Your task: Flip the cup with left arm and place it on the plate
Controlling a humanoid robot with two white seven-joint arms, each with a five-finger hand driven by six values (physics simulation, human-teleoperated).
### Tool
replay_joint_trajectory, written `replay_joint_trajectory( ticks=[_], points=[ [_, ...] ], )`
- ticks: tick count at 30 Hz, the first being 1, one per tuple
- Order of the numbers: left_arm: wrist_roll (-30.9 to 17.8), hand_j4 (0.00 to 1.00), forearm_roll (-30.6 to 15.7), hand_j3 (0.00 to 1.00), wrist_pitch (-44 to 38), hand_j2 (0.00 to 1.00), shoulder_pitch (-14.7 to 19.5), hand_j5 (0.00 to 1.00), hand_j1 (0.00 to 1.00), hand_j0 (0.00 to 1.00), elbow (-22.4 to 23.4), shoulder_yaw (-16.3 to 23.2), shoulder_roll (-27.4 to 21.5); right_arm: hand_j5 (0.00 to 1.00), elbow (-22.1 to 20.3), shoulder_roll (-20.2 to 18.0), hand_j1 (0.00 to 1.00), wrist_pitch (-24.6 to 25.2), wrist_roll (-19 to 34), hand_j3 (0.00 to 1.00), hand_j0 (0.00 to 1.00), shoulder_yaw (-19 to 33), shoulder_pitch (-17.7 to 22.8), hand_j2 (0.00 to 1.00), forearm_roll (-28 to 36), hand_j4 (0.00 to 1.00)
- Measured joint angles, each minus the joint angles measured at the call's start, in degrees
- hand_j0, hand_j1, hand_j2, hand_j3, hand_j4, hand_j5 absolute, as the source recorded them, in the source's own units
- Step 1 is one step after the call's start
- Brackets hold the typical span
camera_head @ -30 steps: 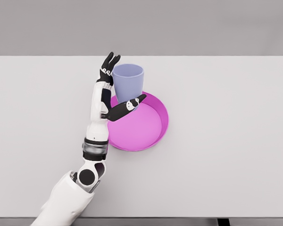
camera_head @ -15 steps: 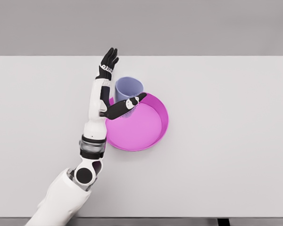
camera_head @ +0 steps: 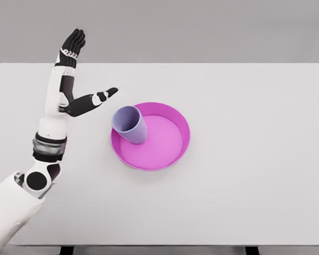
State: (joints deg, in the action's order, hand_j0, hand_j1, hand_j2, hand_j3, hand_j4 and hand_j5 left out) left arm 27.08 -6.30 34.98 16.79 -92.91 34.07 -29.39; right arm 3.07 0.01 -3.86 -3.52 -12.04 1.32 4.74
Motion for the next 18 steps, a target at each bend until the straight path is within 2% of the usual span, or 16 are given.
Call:
replay_joint_trajectory(
  ticks=[2, 5, 7, 10, 14, 18],
  points=[
    [-5.0, 1.0, 0.13, 1.0, -0.01, 1.0, 1.23, 1.0, 1.0, 1.0, 1.18, 0.23, -5.03, 1.0, 0.0, 0.0, 1.0, 0.0, 0.0, 1.0, 1.0, 0.0, 0.0, 1.0, 0.0, 1.0],
    [-18.51, 1.0, -0.08, 1.0, -0.02, 1.0, 1.58, 1.0, 1.0, 1.0, 3.34, 0.46, -12.63, 1.0, 0.0, 0.0, 1.0, 0.0, 0.0, 1.0, 1.0, 0.0, 0.0, 1.0, 0.0, 1.0],
    [-24.8, 1.0, -0.03, 1.0, -0.01, 1.0, 2.63, 1.0, 1.0, 1.0, 4.61, 1.16, -15.79, 1.0, 0.0, 0.0, 1.0, 0.0, 0.0, 1.0, 1.0, 0.0, 0.0, 1.0, 0.0, 1.0],
    [-29.69, 1.0, -1.29, 1.0, 0.01, 1.0, 3.08, 1.0, 1.0, 1.0, 6.14, 2.63, -18.87, 1.0, 0.0, 0.0, 1.0, 0.0, 0.0, 1.0, 1.0, 0.0, 0.0, 1.0, 0.0, 1.0],
    [-37.52, 1.0, -8.06, 1.0, 0.04, 1.0, 3.08, 1.0, 1.0, 1.0, 7.15, 3.31, -21.94, 1.0, 0.0, 0.0, 1.0, 0.0, 0.0, 1.0, 1.0, 0.0, 0.0, 1.0, 0.0, 1.0],
    [-41.24, 1.0, -12.7, 1.0, 0.06, 1.0, 3.34, 1.0, 1.0, 1.0, 8.47, 3.25, -23.78, 1.0, 0.0, 0.0, 1.0, 0.0, 0.0, 1.0, 1.0, 0.0, 0.0, 1.0, 0.0, 1.0]
  ],
)
